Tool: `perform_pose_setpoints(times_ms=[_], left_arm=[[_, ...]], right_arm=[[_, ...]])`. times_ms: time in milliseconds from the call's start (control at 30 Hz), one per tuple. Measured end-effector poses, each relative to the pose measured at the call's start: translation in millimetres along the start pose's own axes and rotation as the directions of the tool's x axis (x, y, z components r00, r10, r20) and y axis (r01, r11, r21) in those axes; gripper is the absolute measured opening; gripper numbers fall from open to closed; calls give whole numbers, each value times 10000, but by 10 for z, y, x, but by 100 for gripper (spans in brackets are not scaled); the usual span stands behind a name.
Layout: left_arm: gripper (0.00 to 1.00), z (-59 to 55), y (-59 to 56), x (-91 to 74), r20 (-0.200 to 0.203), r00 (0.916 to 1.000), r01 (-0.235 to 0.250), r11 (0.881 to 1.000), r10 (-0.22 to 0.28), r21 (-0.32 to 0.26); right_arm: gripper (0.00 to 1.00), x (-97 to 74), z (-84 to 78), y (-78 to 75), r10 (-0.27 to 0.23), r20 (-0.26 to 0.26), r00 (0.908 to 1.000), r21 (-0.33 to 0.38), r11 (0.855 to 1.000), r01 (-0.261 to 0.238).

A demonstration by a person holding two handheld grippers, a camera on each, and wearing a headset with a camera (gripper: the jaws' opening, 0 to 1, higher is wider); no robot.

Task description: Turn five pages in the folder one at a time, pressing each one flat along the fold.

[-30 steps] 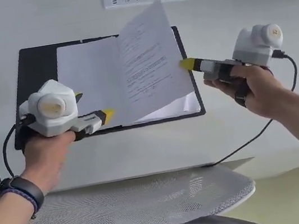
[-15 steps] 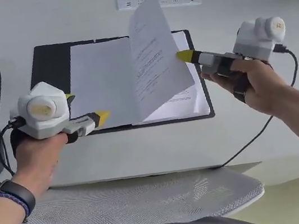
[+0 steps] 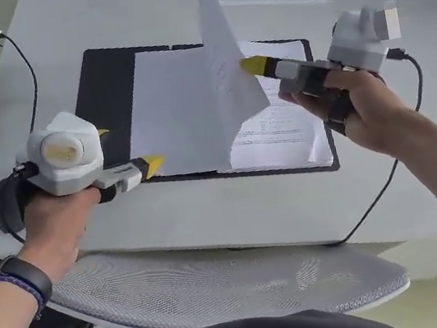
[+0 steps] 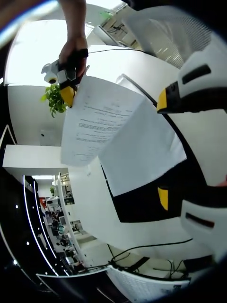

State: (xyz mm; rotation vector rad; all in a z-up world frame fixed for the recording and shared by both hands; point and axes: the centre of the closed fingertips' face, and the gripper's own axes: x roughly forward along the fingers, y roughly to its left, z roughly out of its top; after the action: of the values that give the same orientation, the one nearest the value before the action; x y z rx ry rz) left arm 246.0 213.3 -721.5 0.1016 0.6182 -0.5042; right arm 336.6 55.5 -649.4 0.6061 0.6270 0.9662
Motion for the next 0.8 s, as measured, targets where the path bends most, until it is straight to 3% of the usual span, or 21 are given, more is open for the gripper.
perform_pose_setpoints(times_ms=[267,700,800], left_arm=[[60,-50,138,-102,19,9998,-198,9996,199,-211],[61,-29,295,-182,218,9992,-326,9974,341,-644],[61,-25,301,-186,203,9991,-350,9975,363,-620]], right_arm=[[0,431,-166,188,422,-490,9979,62,9991,-420],[0,961,-531,239,757,-1340,9881,443,9965,-703],[0,1049,-591,128,756,-1599,9842,513,9964,-682]])
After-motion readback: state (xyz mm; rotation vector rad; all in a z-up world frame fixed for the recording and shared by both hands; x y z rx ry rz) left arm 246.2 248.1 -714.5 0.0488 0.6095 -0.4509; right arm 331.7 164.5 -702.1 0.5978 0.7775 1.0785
